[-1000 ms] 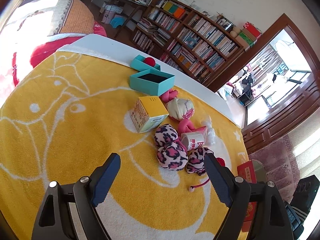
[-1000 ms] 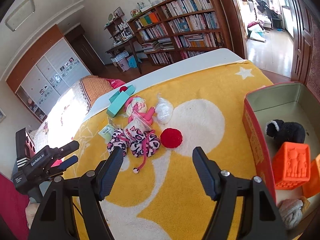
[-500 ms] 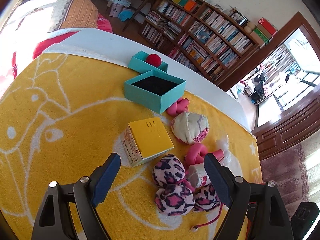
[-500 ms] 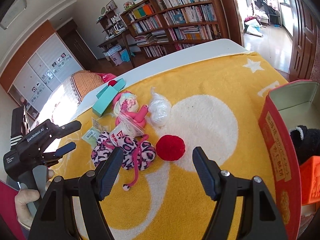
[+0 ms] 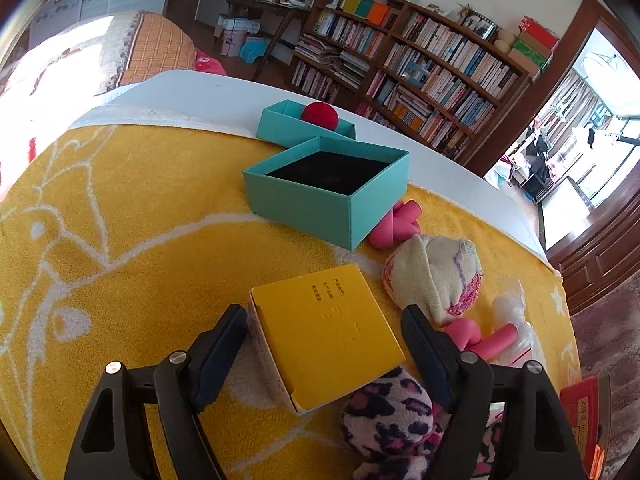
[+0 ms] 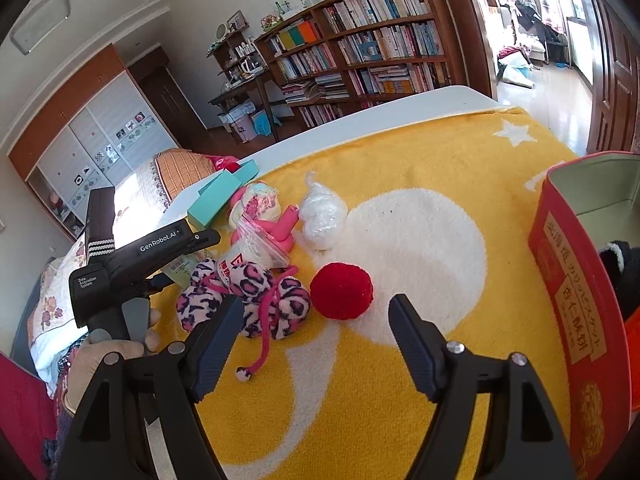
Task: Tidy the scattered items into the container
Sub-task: 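Grasp the yellow box with the left gripper while the right grasps the red pompom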
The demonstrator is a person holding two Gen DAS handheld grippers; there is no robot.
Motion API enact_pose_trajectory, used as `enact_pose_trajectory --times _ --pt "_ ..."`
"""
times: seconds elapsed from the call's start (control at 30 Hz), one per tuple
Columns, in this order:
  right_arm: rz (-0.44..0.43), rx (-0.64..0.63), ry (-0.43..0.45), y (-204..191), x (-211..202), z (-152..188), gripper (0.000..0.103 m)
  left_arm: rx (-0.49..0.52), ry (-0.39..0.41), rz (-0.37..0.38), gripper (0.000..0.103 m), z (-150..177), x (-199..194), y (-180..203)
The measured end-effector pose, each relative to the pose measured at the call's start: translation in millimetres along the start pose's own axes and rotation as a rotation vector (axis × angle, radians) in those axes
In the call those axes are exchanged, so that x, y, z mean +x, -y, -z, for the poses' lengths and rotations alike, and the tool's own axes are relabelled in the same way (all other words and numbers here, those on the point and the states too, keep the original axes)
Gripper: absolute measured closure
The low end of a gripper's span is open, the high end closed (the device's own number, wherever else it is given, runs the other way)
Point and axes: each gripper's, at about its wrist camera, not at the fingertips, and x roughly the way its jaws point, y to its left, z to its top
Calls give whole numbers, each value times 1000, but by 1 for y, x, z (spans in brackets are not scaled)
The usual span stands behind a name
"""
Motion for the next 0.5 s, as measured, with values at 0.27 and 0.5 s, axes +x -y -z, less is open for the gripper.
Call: enact_pose_trajectory --times 0.27,0.5 --pt "58 -8 63 -4 -4 6 24 30 43 17 38 3 -2 -7" --pt "78 38 3 9 16 0 24 18 53 45 38 5 -3 -11"
